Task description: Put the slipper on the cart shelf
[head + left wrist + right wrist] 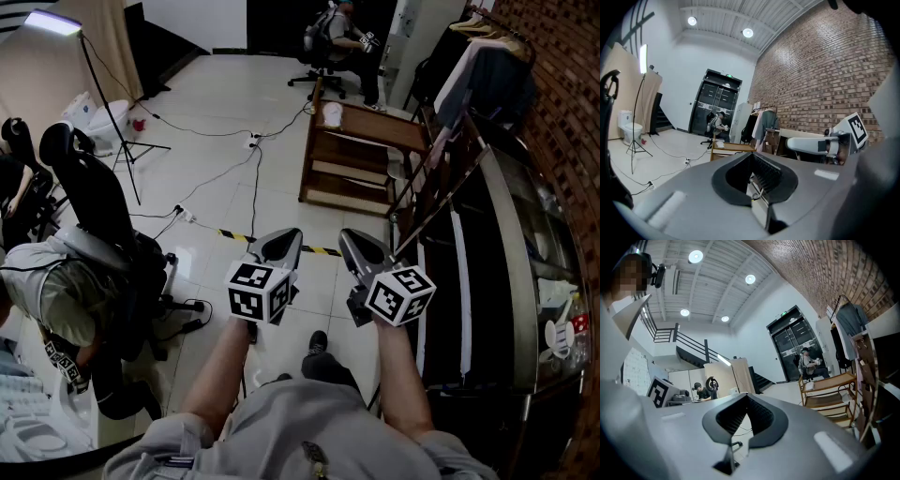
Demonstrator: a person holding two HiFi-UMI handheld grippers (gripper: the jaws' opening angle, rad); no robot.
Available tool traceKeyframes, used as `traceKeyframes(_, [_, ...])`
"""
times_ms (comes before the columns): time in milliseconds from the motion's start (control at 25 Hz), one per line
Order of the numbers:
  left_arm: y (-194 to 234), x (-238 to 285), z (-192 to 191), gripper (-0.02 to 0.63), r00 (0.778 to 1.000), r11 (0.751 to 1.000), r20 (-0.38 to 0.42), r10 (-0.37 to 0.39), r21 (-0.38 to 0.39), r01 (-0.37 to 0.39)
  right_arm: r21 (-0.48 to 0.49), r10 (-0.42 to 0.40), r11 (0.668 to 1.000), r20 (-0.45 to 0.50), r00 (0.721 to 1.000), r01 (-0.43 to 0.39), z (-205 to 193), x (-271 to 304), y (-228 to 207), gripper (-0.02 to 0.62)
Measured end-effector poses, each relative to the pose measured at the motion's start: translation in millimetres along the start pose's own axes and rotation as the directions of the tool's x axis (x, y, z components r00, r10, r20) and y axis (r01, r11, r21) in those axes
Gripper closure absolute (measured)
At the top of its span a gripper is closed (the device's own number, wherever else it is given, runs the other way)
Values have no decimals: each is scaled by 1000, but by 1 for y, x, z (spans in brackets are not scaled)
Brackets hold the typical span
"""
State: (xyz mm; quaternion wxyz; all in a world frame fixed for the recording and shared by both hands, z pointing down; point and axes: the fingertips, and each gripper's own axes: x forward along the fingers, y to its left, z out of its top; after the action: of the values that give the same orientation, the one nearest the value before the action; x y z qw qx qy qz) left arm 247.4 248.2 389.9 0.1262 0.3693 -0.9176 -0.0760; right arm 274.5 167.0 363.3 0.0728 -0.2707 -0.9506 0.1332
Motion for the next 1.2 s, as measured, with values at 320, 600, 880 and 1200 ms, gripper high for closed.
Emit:
traceKeyframes(320, [9, 76, 11, 598, 1000, 1000, -13, 0, 9, 0, 5, 11, 1000, 11, 1000, -11, 20, 32, -68, 595])
traceKeyframes(600, [18, 163, 34, 598, 1000, 999, -2, 27, 21, -27, -20, 26, 999, 15, 1000, -25, 51, 63, -146, 595])
traceKeyframes(880, [32, 226, 51, 598, 998, 998, -7, 58, 33, -58, -14, 49, 999, 24, 999, -48, 75, 95, -206, 595])
traceKeyframes(1200, [65, 311, 62, 598, 998, 997, -20, 55, 58, -54, 5, 22, 1000, 16, 1000, -22, 83, 137, -283, 595])
